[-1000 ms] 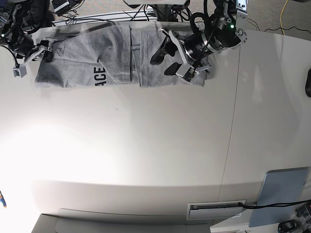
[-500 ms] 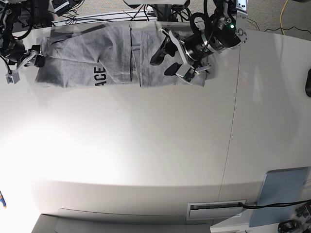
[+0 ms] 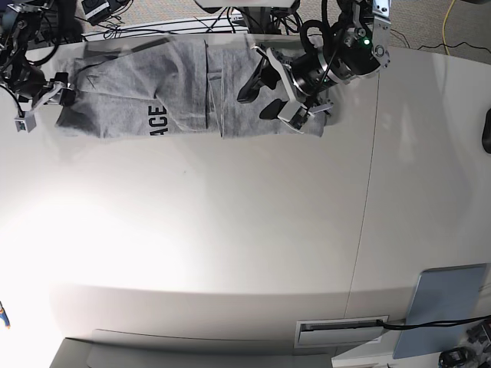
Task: Fold the T-shirt properly
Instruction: 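Grasp the collar end with the right gripper and fold it over onto the hem fold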
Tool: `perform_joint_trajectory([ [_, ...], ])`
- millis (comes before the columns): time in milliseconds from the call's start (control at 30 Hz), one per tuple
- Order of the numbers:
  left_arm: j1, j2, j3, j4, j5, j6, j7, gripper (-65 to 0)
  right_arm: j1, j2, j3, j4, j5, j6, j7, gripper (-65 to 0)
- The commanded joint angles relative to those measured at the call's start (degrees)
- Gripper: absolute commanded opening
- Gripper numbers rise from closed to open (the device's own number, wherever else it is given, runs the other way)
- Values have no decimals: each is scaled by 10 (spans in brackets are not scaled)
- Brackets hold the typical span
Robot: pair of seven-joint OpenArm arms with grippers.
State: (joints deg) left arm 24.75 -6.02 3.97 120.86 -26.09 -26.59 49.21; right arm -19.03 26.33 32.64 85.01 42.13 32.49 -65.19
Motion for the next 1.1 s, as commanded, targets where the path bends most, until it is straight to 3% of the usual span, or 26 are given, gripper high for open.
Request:
perform_joint_trajectory([
  [0,-2,2,0,9,-9,-3,-12,-326,-2,2,3,3,11,9,-19,-308],
  [167,-2,2,0,9,-9,-3,-12,-326,-2,-17,3,4,63,27,-53,-308],
  [367,-2,1,0,9,-9,-3,-12,-326,-2,-38,3,4,63,27,-59,-312],
  [467,-2,1,0,9,-9,-3,-12,-326,-2,-43,3,4,63,27,-60,-395],
  [633,-2,1,0,9,-4,-3,-12,-326,-2,-44,3,4,63,27,-48,-614],
  [667,-2,1,0,9,2,-3,-13,-326,-2,-42,3,4,63,27,-38,-650],
  [833,-1,1,0,9,67,-1,-13,-326,-2,-2,4,14,63,26,-1,-650],
  [967,-1,1,0,9,130,48,-13,-326,-2,35,4,54,63,9,4,-650],
  [1067,-1,1,0,9,177,74,-13,-326,-2,41,4,107,66,-5,2,-650],
])
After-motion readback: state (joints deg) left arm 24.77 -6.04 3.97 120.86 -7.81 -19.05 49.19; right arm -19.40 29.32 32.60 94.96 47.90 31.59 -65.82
